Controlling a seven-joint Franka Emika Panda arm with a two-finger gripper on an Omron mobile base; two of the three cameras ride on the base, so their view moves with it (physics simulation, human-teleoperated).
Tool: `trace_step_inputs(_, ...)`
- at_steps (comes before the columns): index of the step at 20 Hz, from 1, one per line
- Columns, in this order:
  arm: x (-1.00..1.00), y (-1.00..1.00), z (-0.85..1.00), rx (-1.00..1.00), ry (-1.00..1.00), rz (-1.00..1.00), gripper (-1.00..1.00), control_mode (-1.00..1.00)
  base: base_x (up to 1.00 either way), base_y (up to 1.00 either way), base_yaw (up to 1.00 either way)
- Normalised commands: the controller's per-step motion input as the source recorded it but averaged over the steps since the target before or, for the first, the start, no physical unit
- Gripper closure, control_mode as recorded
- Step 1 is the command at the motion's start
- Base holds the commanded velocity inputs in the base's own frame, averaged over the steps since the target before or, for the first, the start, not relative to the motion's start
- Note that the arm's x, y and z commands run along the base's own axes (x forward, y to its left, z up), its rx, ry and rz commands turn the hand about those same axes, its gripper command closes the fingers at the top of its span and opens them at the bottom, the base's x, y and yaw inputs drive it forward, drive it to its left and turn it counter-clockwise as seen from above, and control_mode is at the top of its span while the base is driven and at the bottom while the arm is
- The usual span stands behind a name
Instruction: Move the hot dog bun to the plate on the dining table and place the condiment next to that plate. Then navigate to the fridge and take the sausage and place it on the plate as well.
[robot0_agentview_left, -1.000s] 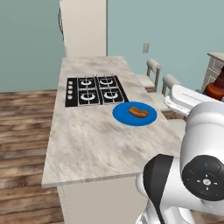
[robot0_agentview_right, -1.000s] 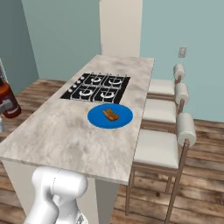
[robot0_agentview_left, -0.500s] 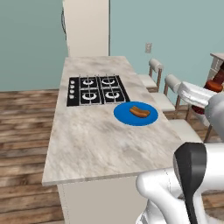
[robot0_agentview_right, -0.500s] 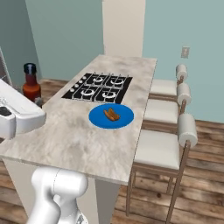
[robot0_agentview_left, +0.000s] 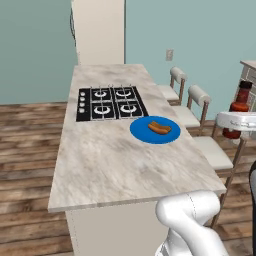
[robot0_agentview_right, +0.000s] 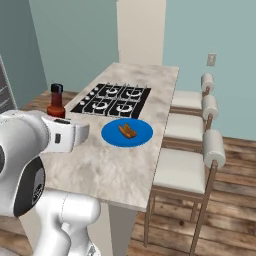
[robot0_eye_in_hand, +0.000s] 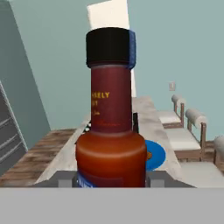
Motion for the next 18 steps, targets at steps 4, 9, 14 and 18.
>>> trace_step_inputs(4, 0.25, -0.01, -0.95, -0.18, 0.0, 0.25, 1.0, -1.0, 0.0, 0.0, 0.0)
trace_step_inputs(9, 0.14, -0.05, -0.67, -0.08, -0.12, 0.07, 1.0, -1.0, 0.0, 0.0, 0.0)
trace_step_inputs(14, 0.04, -0.1, -0.35, 0.0, -0.02, 0.01, 1.0, -1.0, 0.0, 0.0, 0.0)
trace_step_inputs(18, 0.34, -0.05, -0.46, 0.01, -0.03, 0.12, 1.0, -1.0, 0.0, 0.0, 0.0)
